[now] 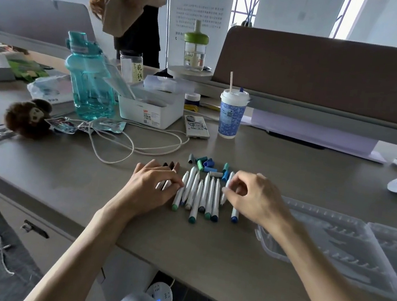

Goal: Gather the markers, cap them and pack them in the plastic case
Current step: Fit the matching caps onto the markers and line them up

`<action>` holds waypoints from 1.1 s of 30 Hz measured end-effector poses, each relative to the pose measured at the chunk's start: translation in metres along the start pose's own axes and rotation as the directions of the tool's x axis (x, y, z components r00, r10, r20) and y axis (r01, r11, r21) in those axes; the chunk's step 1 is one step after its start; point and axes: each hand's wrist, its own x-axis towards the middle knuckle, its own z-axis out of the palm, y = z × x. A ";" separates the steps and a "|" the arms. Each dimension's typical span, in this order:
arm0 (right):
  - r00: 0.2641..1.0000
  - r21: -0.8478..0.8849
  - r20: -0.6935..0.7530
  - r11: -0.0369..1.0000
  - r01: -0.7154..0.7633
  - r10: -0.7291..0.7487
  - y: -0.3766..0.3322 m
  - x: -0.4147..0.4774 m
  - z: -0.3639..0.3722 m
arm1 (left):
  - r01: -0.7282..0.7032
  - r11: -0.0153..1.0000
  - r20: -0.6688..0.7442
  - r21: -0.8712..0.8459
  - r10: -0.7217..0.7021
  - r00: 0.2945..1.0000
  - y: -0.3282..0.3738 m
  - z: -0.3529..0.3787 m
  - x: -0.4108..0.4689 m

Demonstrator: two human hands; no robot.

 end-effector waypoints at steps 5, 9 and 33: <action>0.992 -0.077 0.115 0.996 -0.046 0.054 -0.015 0.008 0.002 | -0.016 1.000 -0.010 -0.004 0.016 1.000 -0.003 0.002 0.000; 0.988 -0.228 0.108 0.970 -0.081 0.108 -0.023 0.018 0.004 | -0.043 0.999 -0.006 0.002 0.043 0.999 -0.005 0.003 0.001; 0.918 0.850 0.078 0.455 -0.264 0.388 0.006 0.003 -0.041 | 0.126 0.940 0.322 0.317 -0.232 0.918 0.032 0.037 0.149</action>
